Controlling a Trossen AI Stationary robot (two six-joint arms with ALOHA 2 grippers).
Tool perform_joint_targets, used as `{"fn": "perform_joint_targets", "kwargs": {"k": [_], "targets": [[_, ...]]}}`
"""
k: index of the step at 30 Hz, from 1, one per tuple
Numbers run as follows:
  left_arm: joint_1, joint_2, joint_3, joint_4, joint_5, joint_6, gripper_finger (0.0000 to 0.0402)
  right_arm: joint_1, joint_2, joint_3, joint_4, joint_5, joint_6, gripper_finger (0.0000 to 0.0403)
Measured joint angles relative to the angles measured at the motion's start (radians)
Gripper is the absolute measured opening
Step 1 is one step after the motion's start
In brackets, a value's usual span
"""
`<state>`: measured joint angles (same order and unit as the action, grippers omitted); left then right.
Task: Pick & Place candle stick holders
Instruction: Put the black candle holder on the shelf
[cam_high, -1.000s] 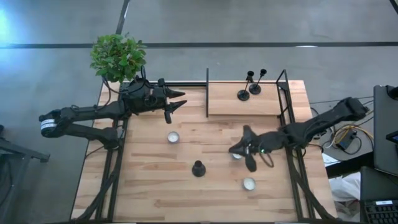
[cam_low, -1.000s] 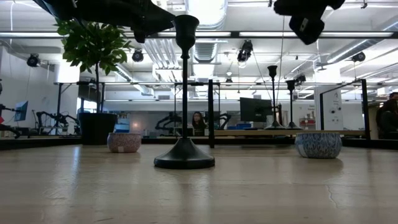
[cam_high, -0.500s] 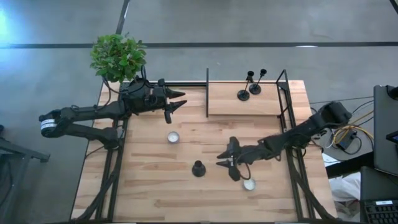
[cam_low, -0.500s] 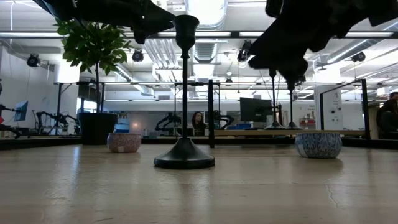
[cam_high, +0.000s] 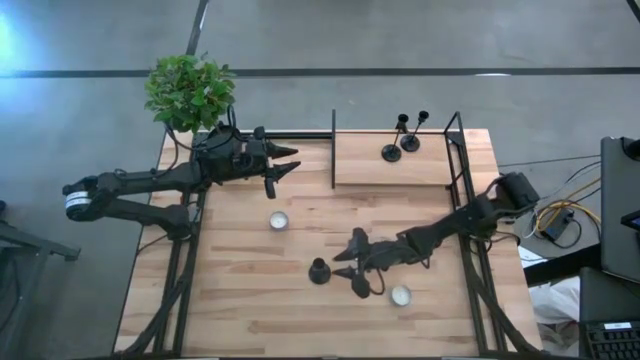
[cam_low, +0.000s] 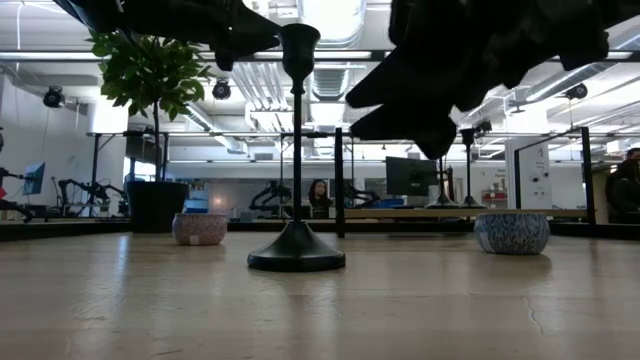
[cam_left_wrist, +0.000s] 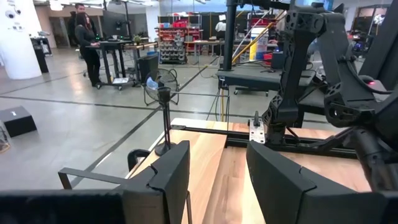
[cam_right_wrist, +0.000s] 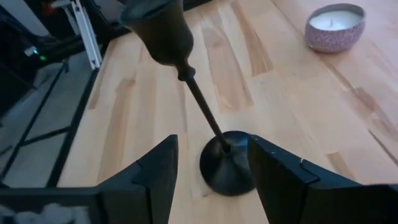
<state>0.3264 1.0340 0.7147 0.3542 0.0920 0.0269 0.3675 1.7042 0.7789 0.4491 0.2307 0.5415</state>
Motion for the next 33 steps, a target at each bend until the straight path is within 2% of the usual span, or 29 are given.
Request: {"fn": "perform_joint_targets", "kwargs": {"k": [15, 20, 26, 32, 33], "targets": [[0.0, 0.001, 0.0, -0.019, 0.0, 0.002, 0.0165, -0.037, 0.152, 0.155, 0.007, -0.056, -0.048, 0.0189], [0.0, 0.002, 0.0, -0.025, 0.0, 0.002, 0.0165, -0.04, 0.165, 0.189, -0.017, -0.055, -0.055, 0.0182], [0.0, 0.002, 0.0, -0.036, 0.0, 0.002, 0.0165, -0.044, 0.155, 0.192, -0.053, -0.057, -0.054, 0.0126], [0.0, 0.002, 0.0, -0.036, 0.0, 0.002, 0.0165, -0.047, 0.154, 0.2, -0.05, -0.098, -0.059, 0.0025], [0.0, 0.002, 0.0, -0.035, 0.0, 0.002, 0.0165, -0.049, 0.15, 0.201, -0.049, -0.108, -0.058, 0.002]]}}
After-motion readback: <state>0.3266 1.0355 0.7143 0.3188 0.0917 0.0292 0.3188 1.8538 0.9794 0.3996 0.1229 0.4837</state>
